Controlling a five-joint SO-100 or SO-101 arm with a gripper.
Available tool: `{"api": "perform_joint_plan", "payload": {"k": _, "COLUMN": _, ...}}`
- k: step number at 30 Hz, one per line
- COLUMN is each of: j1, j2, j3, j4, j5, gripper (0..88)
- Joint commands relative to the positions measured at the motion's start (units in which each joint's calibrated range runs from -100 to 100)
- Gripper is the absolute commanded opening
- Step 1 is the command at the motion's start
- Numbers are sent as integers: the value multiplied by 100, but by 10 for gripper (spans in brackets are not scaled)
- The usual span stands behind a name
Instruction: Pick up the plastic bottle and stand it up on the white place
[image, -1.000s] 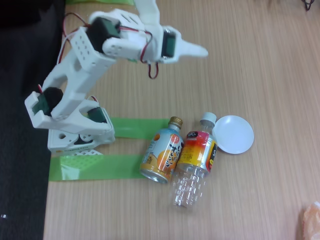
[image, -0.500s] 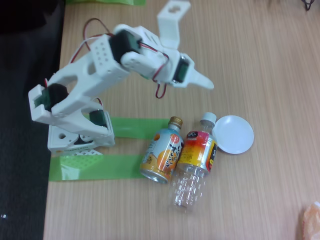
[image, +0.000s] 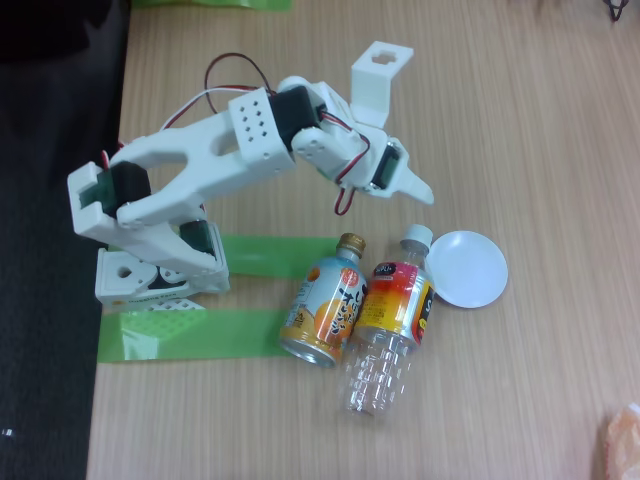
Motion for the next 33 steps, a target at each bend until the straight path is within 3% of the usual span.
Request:
{"api": "perform_joint_plan", "payload": {"k": 1, "j1": -6, "j2": 127, "j3": -24, "j4": -147, "j5": 29, "gripper": 251}}
{"api": "perform_joint_plan", "payload": {"k": 33, "j1": -139, "j2": 2529, "j3": -277, "j4": -1126, "j5": 23, "gripper": 251}}
